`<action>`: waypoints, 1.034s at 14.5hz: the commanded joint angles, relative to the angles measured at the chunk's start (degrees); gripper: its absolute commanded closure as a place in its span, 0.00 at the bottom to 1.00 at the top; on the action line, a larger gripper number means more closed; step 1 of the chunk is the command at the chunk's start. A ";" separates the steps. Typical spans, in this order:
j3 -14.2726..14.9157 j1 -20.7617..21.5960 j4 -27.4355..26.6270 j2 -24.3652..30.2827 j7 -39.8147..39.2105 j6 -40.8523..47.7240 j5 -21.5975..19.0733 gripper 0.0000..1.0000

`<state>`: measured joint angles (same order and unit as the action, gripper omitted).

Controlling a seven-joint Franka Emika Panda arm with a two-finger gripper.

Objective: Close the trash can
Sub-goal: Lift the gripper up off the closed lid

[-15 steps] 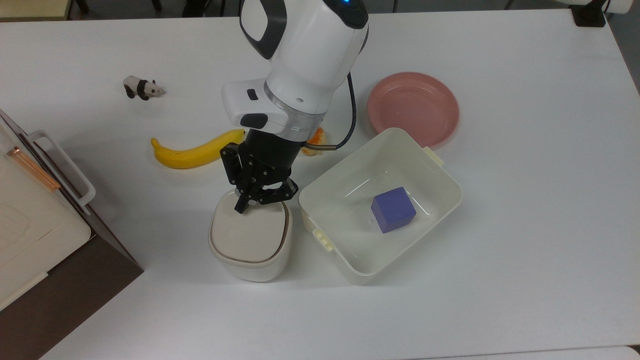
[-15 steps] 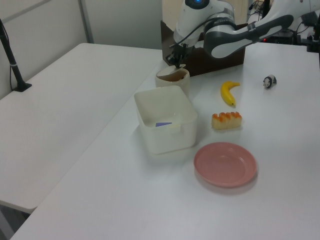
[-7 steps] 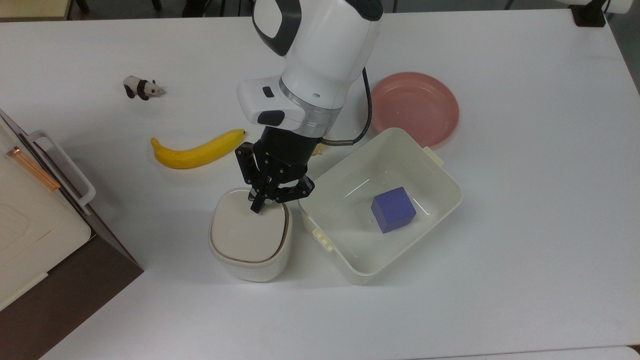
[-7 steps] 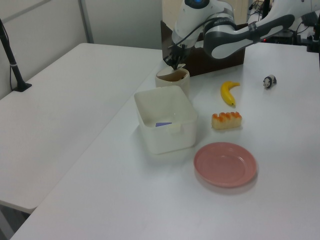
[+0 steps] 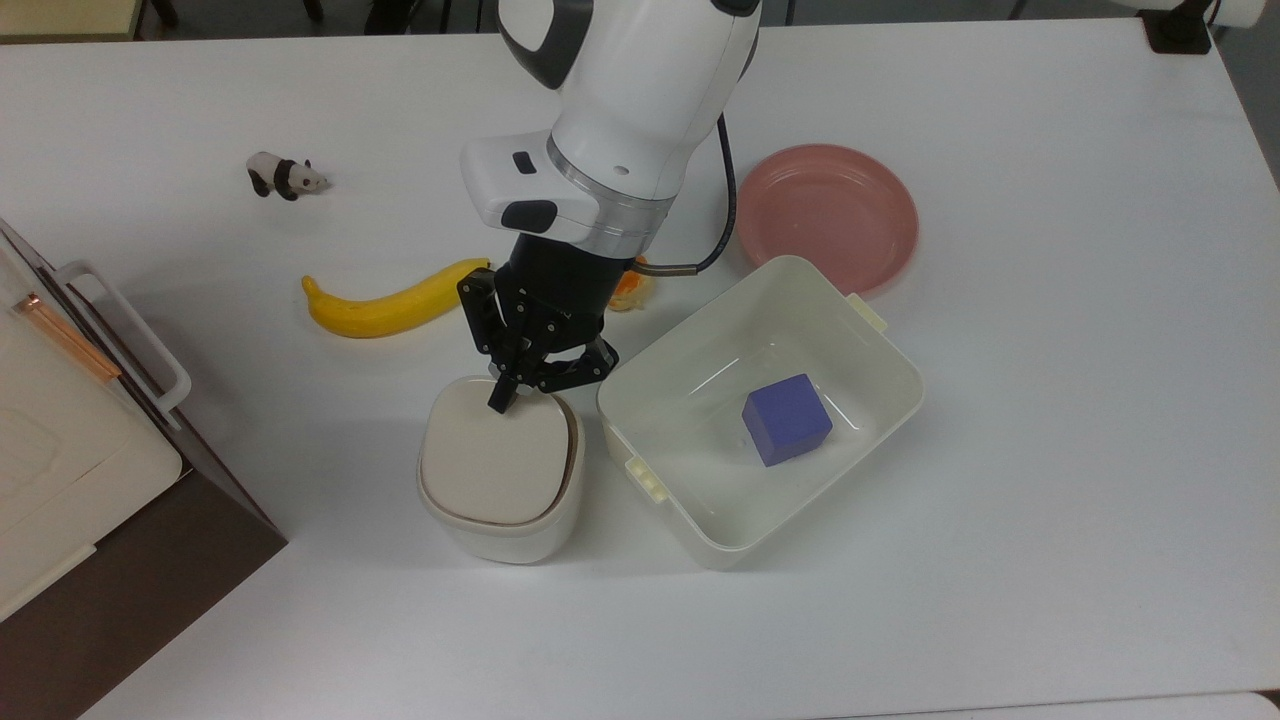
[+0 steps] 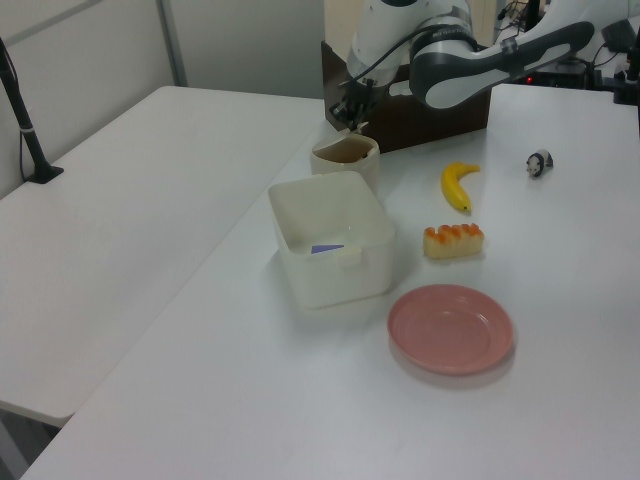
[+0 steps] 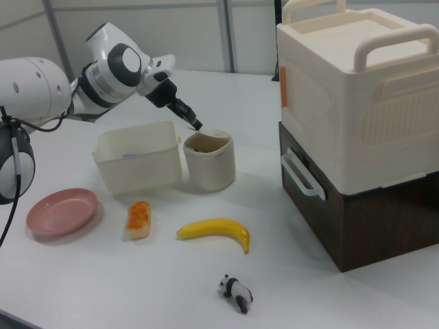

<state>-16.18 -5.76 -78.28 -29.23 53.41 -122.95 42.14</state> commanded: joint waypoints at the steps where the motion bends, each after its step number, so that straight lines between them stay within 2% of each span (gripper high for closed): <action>1: -0.70 -0.74 -2.05 2.07 -1.46 1.84 -1.28 1.00; 7: -0.70 -0.74 -4.60 2.25 -2.25 2.81 -0.22 1.00; 11: -0.70 -0.22 -7.15 1.90 -2.52 2.81 2.76 1.00; 15: -0.70 -0.04 -8.47 1.28 -2.34 2.81 3.64 1.00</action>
<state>-16.48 -5.75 -83.60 -29.26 51.86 -121.38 44.94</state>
